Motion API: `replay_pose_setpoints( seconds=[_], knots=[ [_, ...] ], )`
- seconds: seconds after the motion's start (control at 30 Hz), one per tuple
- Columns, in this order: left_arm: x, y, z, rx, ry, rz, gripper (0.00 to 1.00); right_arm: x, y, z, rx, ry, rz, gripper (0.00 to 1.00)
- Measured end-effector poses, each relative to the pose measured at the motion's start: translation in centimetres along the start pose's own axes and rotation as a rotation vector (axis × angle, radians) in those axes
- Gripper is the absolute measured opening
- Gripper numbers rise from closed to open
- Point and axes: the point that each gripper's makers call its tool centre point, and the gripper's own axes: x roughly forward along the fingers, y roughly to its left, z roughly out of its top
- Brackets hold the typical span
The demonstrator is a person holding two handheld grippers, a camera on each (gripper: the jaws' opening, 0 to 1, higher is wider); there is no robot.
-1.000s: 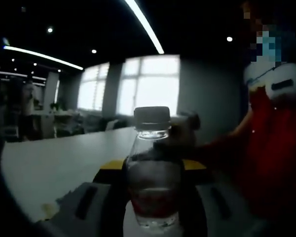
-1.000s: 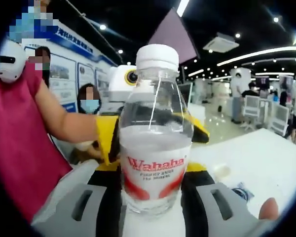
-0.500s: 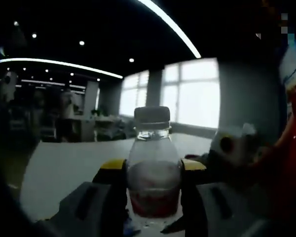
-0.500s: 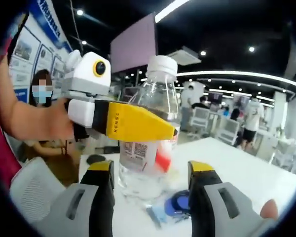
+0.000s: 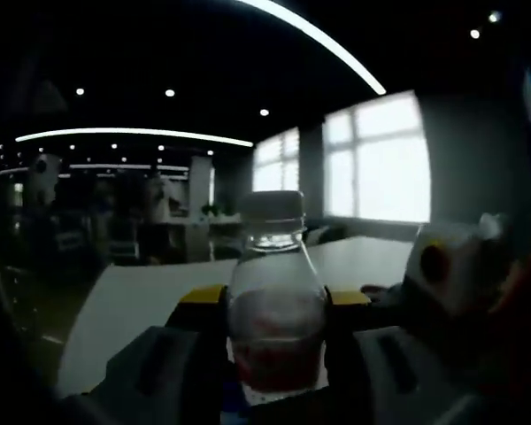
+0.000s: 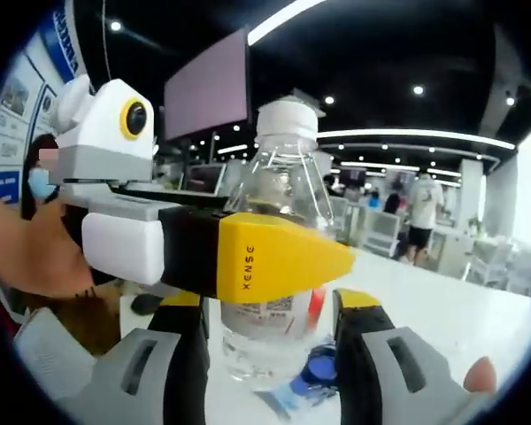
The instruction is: Arrange the tabletop items into an orderly group along one side of the table until the central work area is clear of visible clutter.
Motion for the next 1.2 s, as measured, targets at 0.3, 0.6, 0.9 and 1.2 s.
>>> replay_pose_setpoints(
  seconds=[0.3,0.6,0.9,1.2],
  knots=[
    [0.1,-0.2,0.2,0.003,-0.006,0.019,0.39,0.1,-0.3,-0.2,0.020,0.007,-0.009,0.45],
    [0.2,-0.5,0.3,0.032,0.003,0.026,0.40,0.0,-0.5,-0.2,0.017,0.011,0.010,0.41],
    [0.4,-1.3,0.9,0.046,-0.013,-0.076,0.41,-0.7,-0.6,0.4,0.042,-0.014,0.086,0.38],
    [-0.9,-3.5,0.9,0.019,0.005,-0.326,0.43,-2.4,0.9,1.6,0.058,-0.042,0.234,0.37]
  ],
)
